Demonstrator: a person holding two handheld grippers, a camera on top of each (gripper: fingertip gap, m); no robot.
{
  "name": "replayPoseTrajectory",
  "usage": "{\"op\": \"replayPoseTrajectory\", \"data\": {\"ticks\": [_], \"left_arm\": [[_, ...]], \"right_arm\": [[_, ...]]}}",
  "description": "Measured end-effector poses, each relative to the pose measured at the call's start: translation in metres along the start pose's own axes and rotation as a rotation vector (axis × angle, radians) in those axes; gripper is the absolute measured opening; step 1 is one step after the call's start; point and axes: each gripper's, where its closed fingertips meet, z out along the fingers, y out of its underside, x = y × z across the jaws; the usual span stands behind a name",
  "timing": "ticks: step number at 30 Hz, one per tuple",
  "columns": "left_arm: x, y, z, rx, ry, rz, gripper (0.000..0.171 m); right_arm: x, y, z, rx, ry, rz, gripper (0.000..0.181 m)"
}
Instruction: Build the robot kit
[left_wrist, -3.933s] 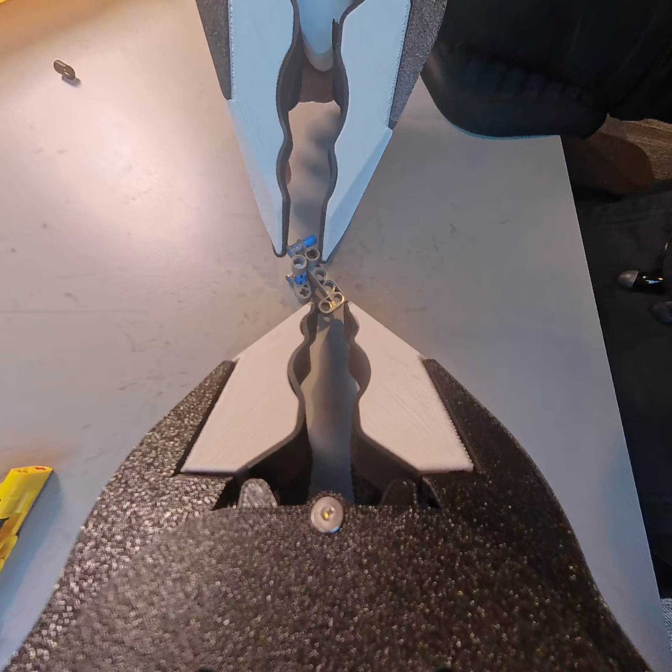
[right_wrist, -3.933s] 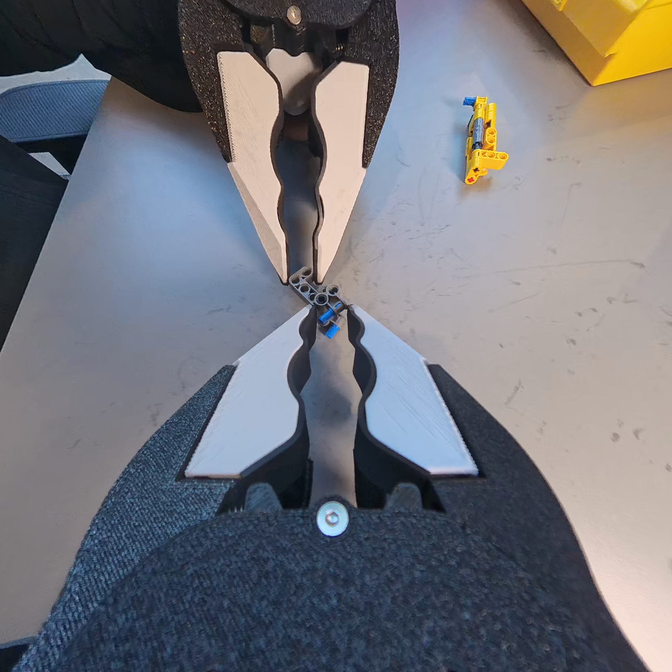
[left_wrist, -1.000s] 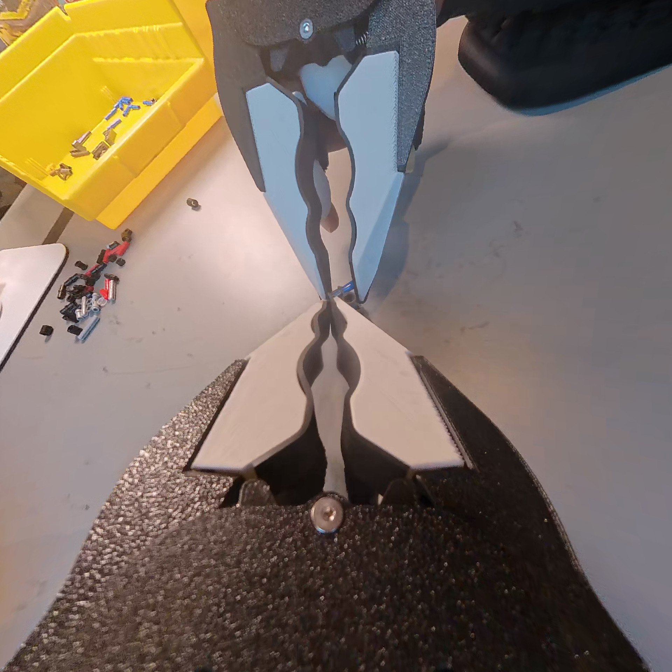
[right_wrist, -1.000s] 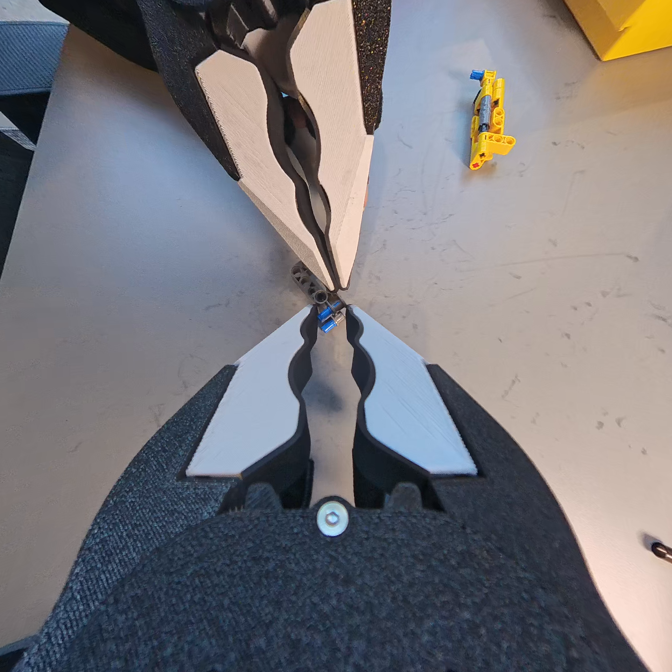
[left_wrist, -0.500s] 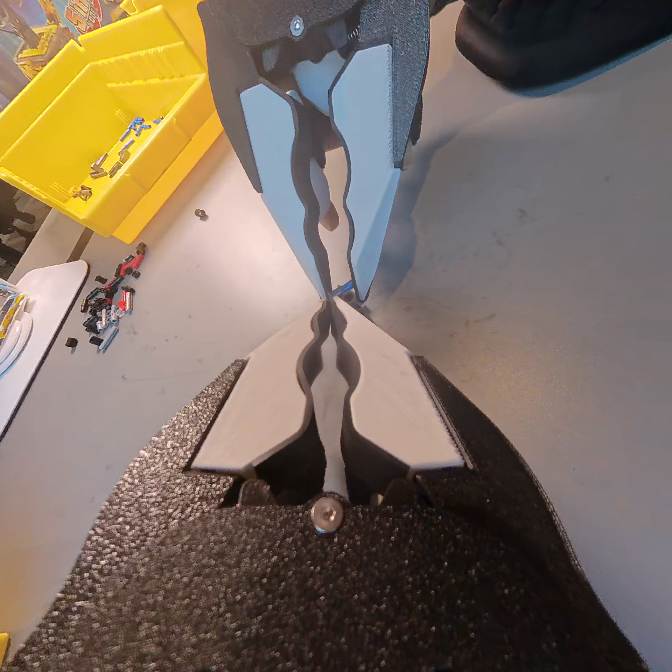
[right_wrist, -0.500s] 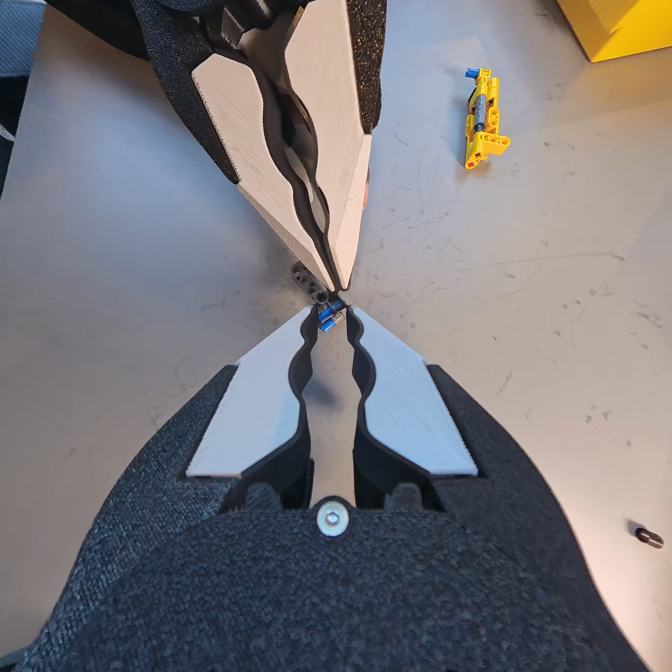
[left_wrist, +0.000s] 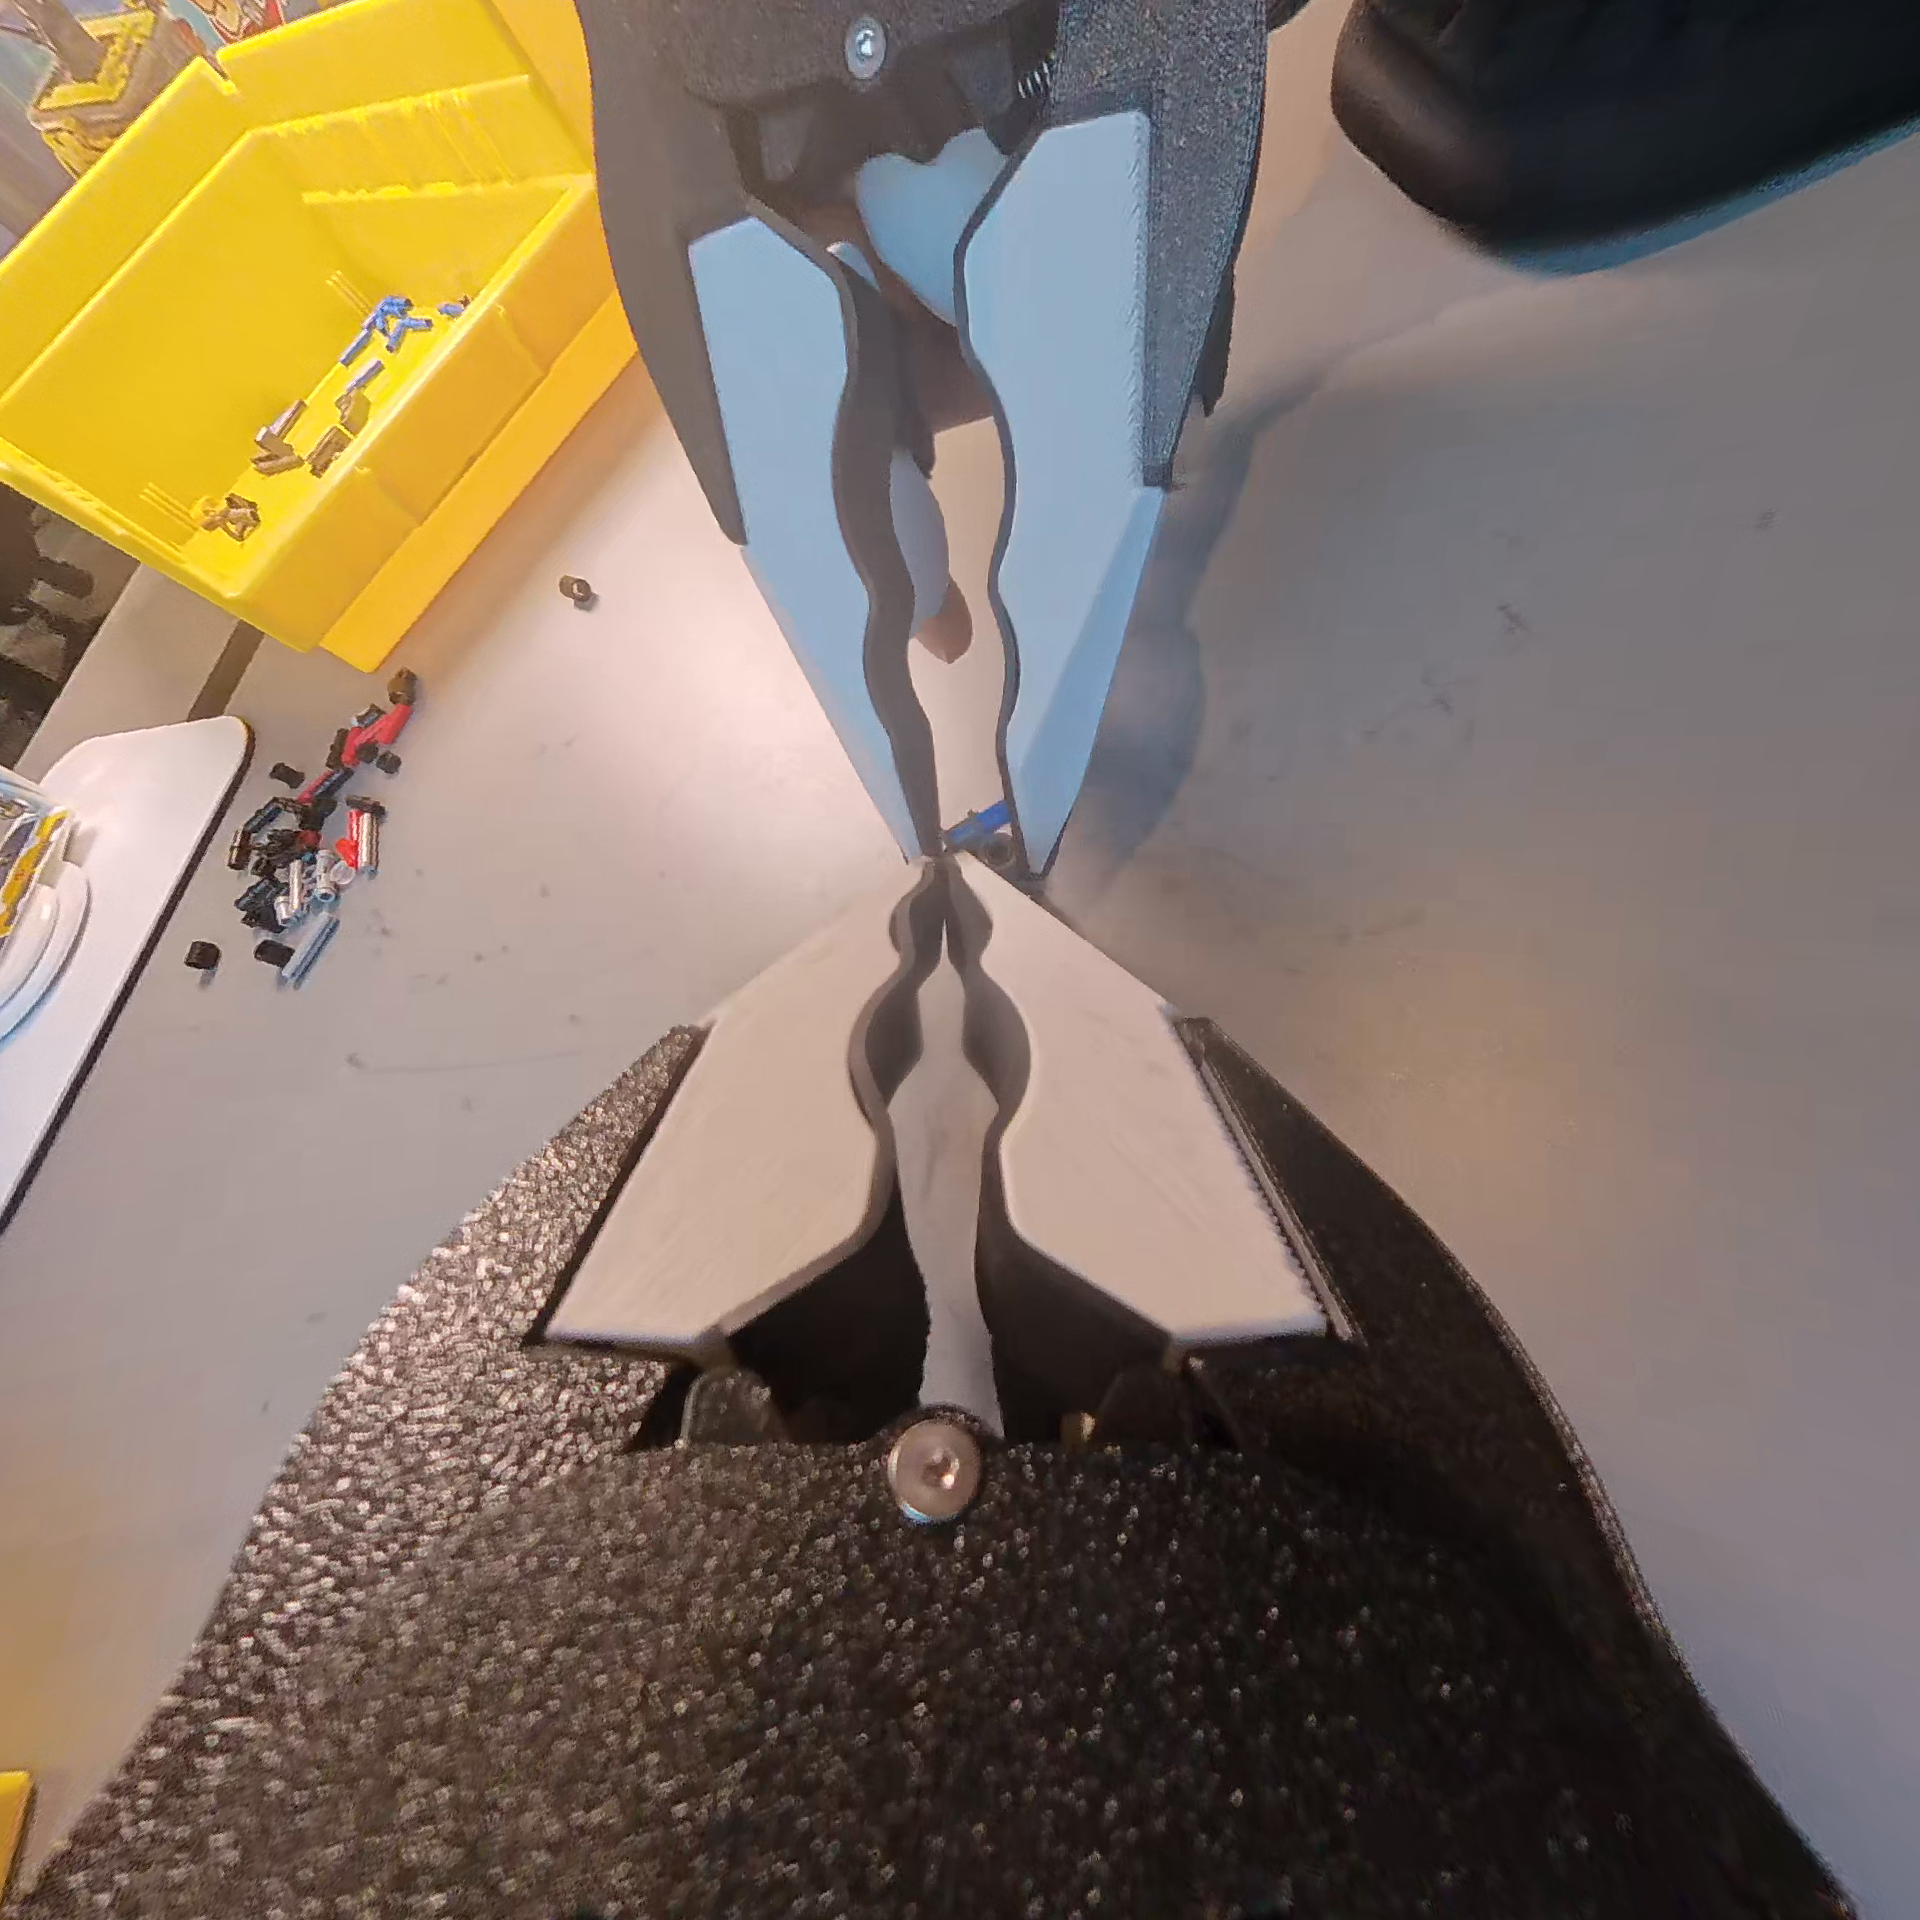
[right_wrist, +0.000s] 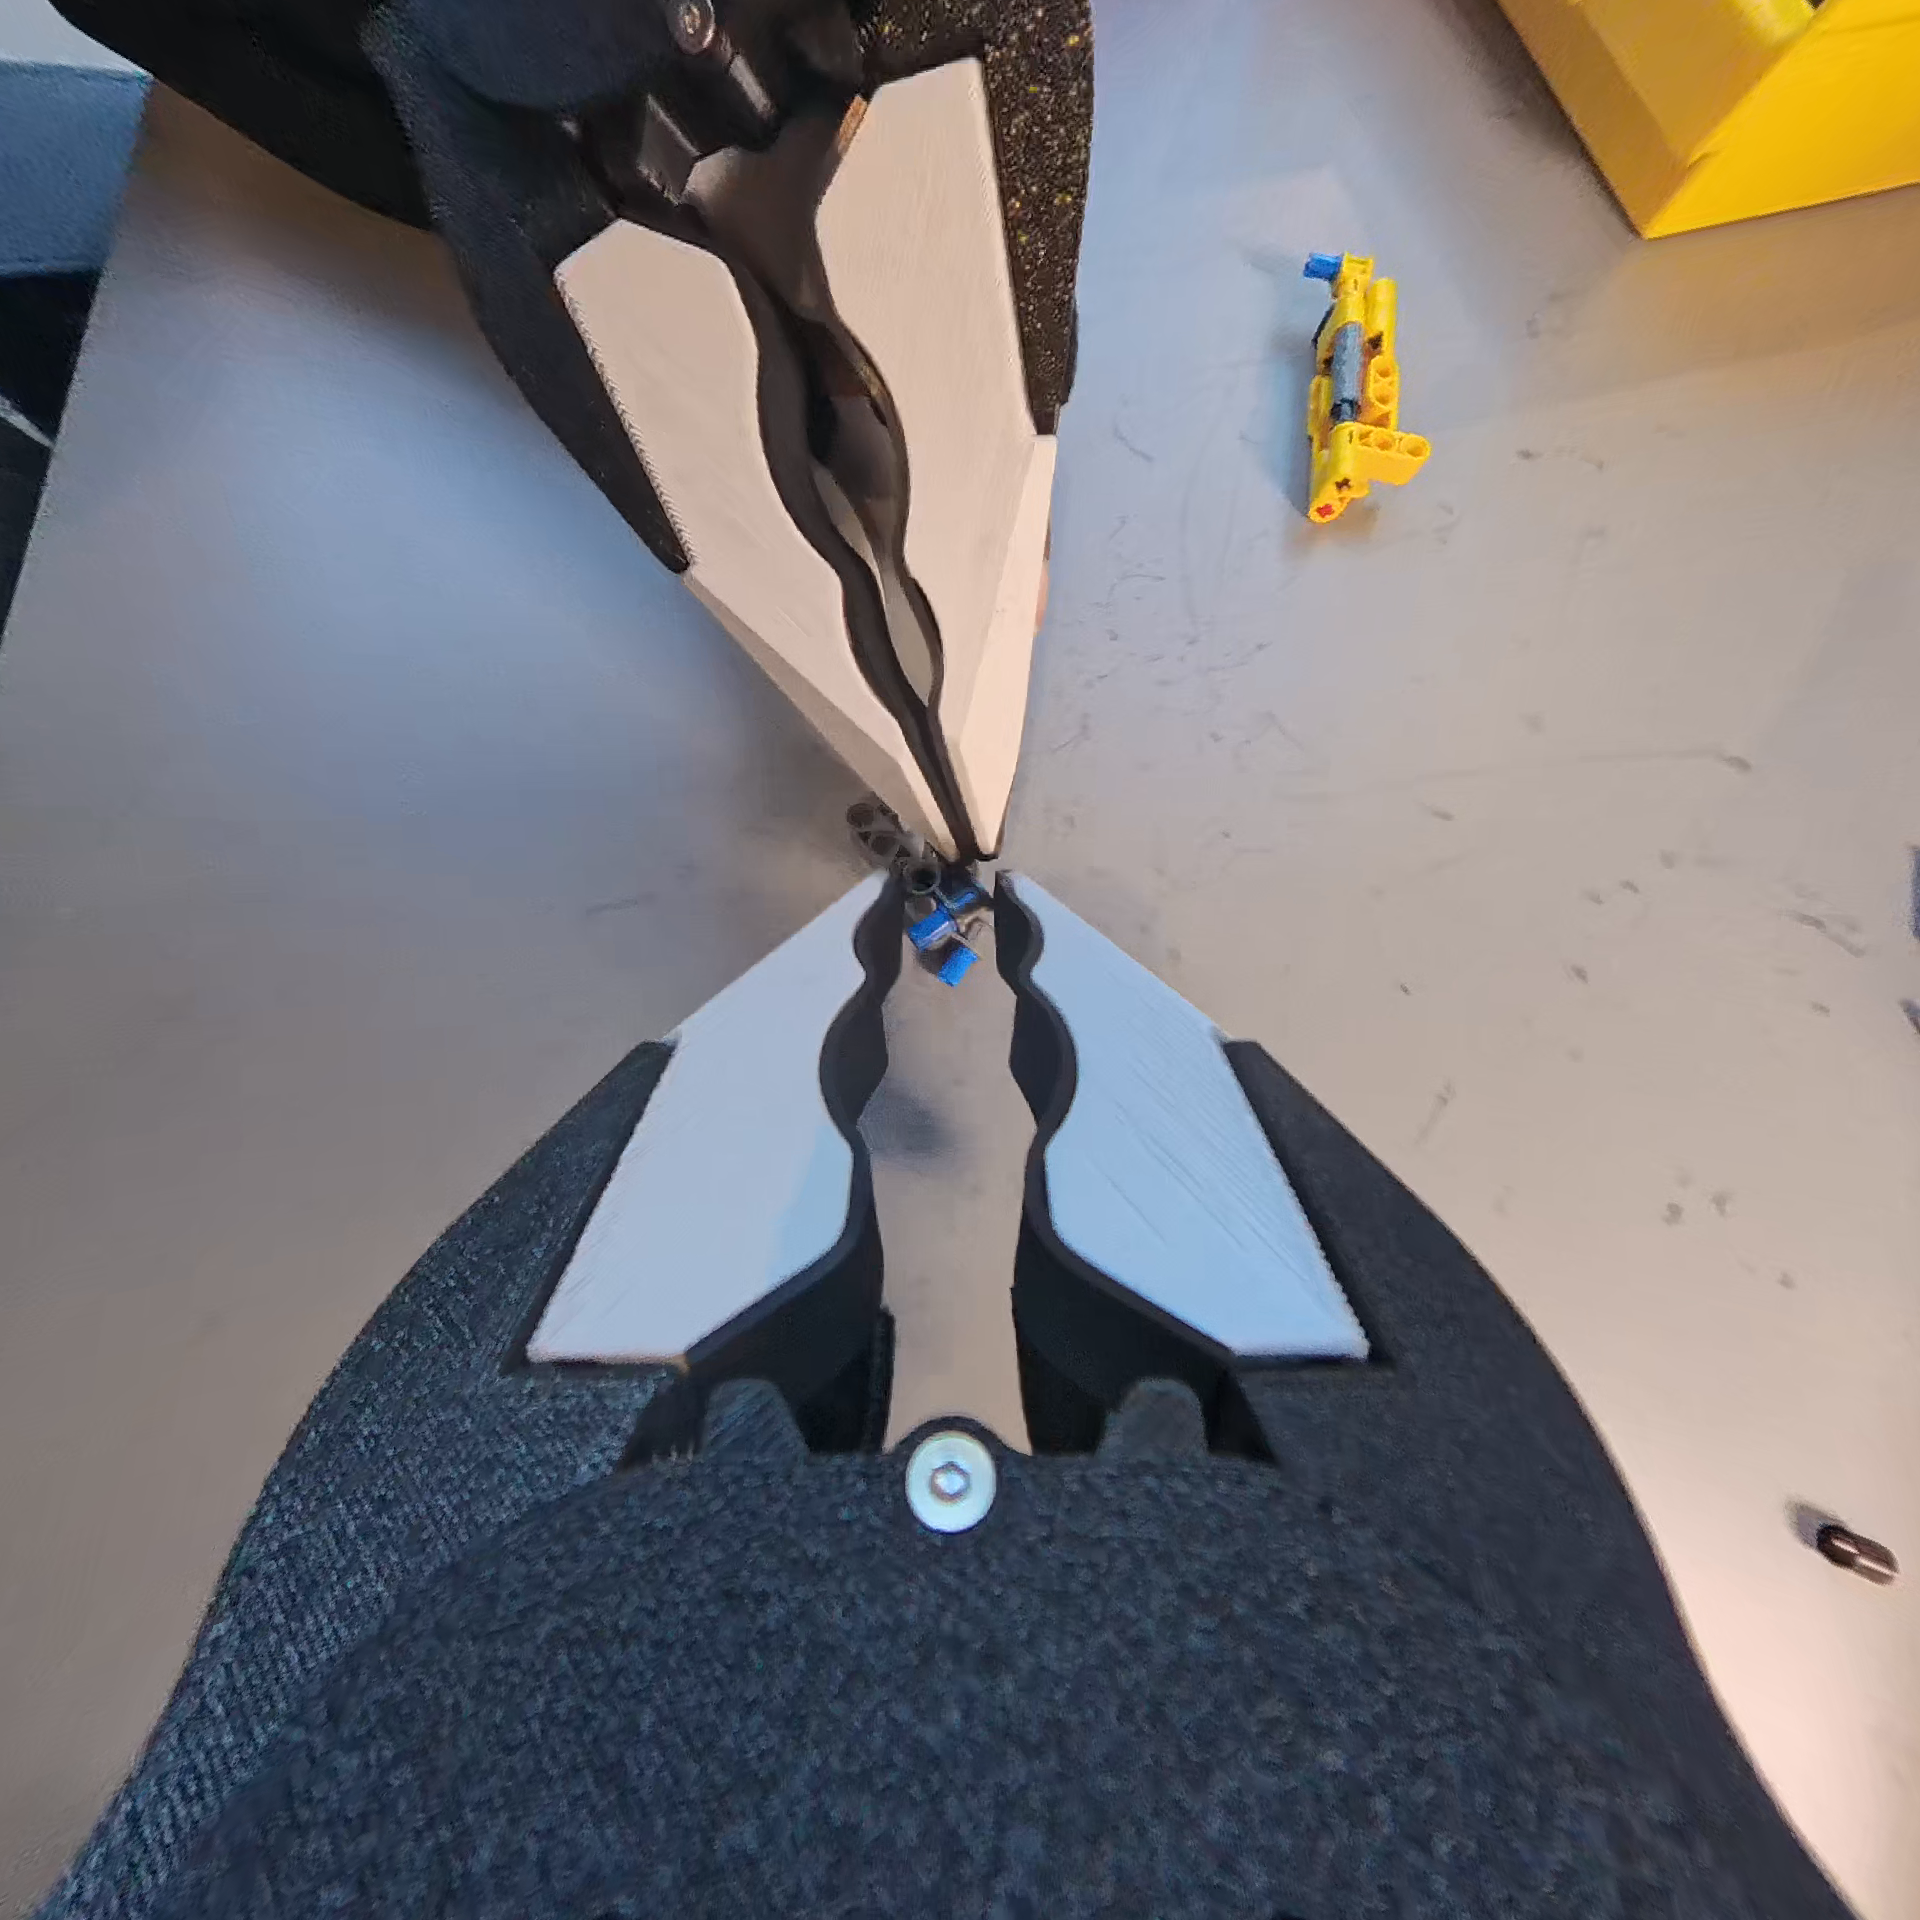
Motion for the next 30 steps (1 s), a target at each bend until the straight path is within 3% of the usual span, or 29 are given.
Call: {"op": "replayPoseTrajectory", "data": {"ticks": [10, 12, 14, 20, 24, 27, 30], "left_arm": [[0.001, 0.0, 0.006, -0.026, 0.021, -0.036, 0.0], [0.001, 0.001, 0.008, -0.048, -0.001, 0.016, 0.0], [0.001, 0.001, 0.007, -0.046, -0.022, 0.057, 0.0], [-0.012, -0.002, 0.005, -0.022, 0.05, -0.148, 0.0], [-0.023, -0.017, -0.018, 0.092, 0.146, -0.35, 0.028], [-0.005, -0.001, -0.017, 0.03, 0.219, -0.352, 0.042], [0.01, 0.012, -0.007, -0.06, 0.212, -0.256, 0.04]], "right_arm": [[0.0, 0.003, 0.001, -0.004, -0.063, 0.075, 0.013], [-0.003, 0.01, 0.004, -0.029, -0.077, 0.077, 0.012], [-0.002, 0.009, 0.004, -0.043, -0.017, -0.018, 0.012], [0.002, 0.009, 0.006, -0.027, -0.048, 0.054, 0.014], [0.001, 0.01, 0.004, -0.006, -0.058, 0.059, 0.015], [0.0, 0.009, 0.003, 0.025, -0.056, 0.03, 0.016], [-0.002, 0.006, 0.005, 0.061, -0.045, -0.025, 0.016]]}}
